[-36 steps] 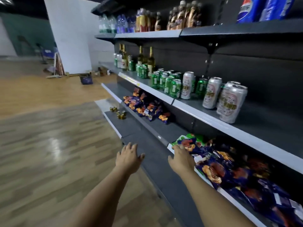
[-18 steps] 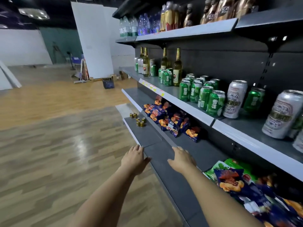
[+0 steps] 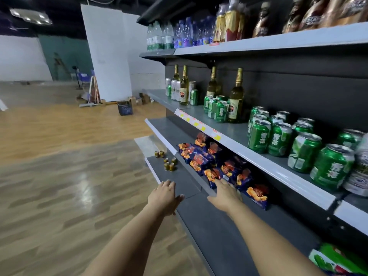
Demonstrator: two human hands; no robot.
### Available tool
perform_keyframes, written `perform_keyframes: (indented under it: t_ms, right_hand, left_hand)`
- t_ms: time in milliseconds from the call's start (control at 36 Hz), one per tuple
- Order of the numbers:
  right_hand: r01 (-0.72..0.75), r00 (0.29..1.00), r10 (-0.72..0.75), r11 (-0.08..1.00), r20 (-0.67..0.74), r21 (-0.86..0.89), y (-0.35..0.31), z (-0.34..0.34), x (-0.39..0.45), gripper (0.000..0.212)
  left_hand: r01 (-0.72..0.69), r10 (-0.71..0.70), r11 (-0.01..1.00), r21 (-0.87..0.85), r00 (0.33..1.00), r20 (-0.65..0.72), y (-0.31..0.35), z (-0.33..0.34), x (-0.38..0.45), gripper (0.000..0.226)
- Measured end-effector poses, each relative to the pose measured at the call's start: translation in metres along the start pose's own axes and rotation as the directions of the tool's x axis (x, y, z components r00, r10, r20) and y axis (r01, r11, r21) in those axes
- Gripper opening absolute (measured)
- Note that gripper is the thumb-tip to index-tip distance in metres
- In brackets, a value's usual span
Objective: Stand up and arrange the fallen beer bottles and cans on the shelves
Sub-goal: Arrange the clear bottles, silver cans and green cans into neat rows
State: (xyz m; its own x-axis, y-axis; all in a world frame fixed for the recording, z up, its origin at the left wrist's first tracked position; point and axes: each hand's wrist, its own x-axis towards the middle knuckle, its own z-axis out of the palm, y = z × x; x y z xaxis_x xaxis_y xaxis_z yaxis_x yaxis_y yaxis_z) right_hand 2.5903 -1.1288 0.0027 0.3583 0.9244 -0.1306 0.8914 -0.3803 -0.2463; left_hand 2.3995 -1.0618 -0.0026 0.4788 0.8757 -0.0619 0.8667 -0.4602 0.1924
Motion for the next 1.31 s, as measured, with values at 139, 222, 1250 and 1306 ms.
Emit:
perform_keyframes:
  t_ms: [139,222,1250,1306]
  right_hand:
    - [-0.058,0.998,0.058,0.998,-0.025,0.009,-0.04,-0.009,0.062,0.067]
    - [-0.077,0.996,0.078,0.997,-0.046,0.013,-0.06,-0.016,0.098,0.068]
    - [-0.536,0.64,0.564,0.814,-0.521,0.222,0.01,-0.206,0.371,0.06]
    - [-0.546,0.6,0.579,0.801,-0.552,0.248,0.008,-0.216,0.382,0.061]
  left_hand:
    - [-0.088,0.088,0.996,0.024,0.996,0.017,-0.04,-0.022,0.074,0.066]
    - [-0.127,0.127,0.991,0.028,0.992,0.021,-0.061,-0.031,0.119,0.067]
    - [-0.638,0.586,0.768,-0.057,0.736,-0.339,0.099,-0.133,0.502,0.06]
    - [-0.665,0.604,0.745,-0.062,0.711,-0.36,0.109,-0.145,0.515,0.065]
